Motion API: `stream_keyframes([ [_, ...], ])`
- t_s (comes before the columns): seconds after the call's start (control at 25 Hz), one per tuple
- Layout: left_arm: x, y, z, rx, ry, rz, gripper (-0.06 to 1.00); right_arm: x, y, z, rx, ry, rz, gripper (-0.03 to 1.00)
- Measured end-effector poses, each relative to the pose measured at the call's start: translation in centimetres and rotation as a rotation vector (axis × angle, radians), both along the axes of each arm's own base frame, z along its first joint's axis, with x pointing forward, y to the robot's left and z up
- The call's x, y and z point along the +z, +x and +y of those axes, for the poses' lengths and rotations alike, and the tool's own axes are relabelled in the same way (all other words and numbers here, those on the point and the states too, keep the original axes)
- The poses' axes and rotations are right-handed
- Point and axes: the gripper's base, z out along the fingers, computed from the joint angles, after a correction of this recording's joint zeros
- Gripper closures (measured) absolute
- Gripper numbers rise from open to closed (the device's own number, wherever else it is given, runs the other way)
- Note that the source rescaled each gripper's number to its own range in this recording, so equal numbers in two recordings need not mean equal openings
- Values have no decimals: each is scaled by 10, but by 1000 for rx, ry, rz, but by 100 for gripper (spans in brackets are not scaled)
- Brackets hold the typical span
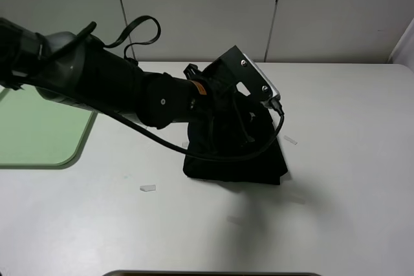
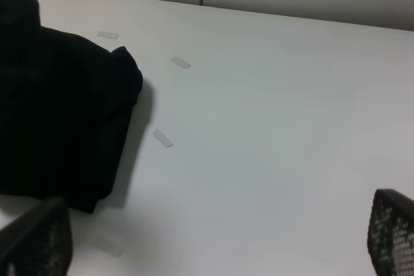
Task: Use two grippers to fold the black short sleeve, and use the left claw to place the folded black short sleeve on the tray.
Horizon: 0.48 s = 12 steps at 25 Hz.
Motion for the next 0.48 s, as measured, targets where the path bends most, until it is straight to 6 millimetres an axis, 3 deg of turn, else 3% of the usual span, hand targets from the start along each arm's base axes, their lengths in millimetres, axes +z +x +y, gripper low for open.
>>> stream_keyframes([
  [0.24,33,2,5,95,-197,-1,35,0,0,0,0,0,0,-3],
  [0.4,57,3,31,143,-243,-37,35,0,0,0,0,0,0,-3],
  [0.48,60,3,51,179,-238,-43,35,0,0,0,0,0,0,-3],
])
